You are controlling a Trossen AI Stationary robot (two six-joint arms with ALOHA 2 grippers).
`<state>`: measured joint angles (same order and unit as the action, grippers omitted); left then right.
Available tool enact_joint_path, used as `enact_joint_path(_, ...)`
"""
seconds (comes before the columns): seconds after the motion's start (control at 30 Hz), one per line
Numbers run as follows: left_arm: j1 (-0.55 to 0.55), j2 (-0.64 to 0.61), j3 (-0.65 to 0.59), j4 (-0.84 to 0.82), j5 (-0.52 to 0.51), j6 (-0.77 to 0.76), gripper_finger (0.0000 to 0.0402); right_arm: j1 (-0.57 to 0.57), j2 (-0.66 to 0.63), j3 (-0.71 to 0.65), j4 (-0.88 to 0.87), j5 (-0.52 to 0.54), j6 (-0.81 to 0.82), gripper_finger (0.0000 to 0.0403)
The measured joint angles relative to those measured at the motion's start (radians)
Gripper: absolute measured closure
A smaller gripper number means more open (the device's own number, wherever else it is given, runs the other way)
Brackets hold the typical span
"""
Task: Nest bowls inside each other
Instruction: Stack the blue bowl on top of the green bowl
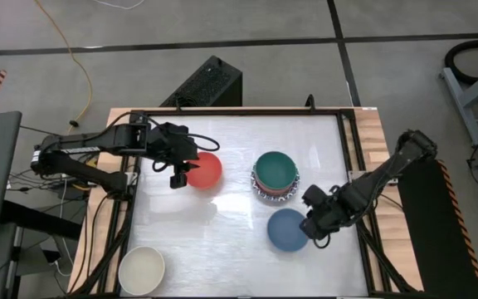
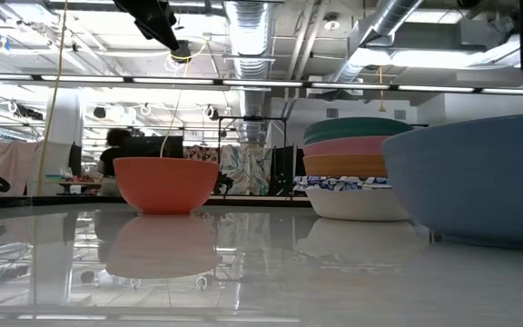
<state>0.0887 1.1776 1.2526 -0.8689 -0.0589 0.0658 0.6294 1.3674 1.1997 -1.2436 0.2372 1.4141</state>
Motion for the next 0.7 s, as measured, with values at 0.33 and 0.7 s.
enact_joint_path(0.33,0.0,0.002,0.0,0.0,0.014,0.019,0.0274,-0.065,0.05,-0.086,0.21,0.001,-0.024,0.0262)
enact_joint_path(0.7,0.001,0.002,0.0,0.0,0.078,0.024,0.0268,-0.149,0.041,-0.147,0.237,-0.046,-0.151,0.0262)
